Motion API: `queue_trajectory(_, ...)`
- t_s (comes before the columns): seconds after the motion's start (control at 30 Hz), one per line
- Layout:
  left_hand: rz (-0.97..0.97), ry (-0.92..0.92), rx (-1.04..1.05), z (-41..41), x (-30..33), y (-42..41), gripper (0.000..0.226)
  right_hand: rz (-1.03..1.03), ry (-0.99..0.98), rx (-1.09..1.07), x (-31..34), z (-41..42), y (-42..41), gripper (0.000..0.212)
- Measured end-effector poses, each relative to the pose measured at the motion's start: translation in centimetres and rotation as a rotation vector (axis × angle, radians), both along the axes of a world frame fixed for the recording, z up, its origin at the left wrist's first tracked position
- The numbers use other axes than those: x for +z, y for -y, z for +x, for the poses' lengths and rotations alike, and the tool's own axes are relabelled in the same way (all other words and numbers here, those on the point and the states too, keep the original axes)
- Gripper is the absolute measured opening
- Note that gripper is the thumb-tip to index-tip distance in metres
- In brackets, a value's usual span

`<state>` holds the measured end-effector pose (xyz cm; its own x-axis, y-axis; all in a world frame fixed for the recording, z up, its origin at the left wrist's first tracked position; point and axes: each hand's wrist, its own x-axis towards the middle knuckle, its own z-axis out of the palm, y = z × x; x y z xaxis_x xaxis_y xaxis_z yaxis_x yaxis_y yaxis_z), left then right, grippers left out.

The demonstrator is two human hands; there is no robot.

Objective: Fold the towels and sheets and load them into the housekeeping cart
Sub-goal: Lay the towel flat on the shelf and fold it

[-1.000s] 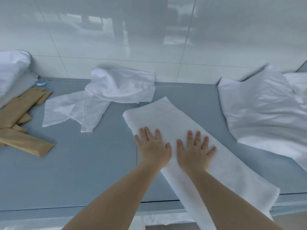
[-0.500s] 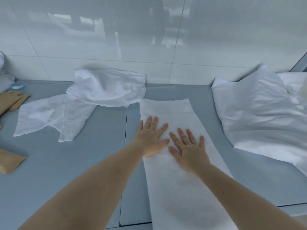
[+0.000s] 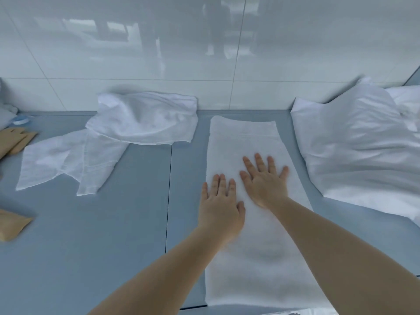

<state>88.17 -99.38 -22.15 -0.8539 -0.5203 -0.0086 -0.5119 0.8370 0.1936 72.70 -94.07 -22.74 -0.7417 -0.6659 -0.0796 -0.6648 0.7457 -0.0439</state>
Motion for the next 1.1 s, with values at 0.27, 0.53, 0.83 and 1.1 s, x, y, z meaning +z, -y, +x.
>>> queue_trajectory(0.27, -0.005, 0.003, -0.004, -0.2, -1.0, -0.4, 0.087, -0.062, 0.141, 0.094, 1.7, -1.5, 0.0, 0.051)
queue_trajectory(0.53, -0.002, 0.031, -0.040, -2.7, -0.7, 1.1, 0.086, 0.015, 0.070, 0.141, 1.5, 1.9, -9.5, 0.058)
queue_trajectory(0.83, -0.078, 0.003, -0.125, -0.6, 0.9, -2.6, 0.057, -0.062, 0.056, 0.141, 2.5, 5.5, -10.2, 0.054)
queue_trajectory(1.1, -0.089, -0.040, -0.140, 2.8, -0.5, -4.5, 0.060, -0.064, -0.012, 0.166, 0.6, 7.8, -11.0, 0.058)
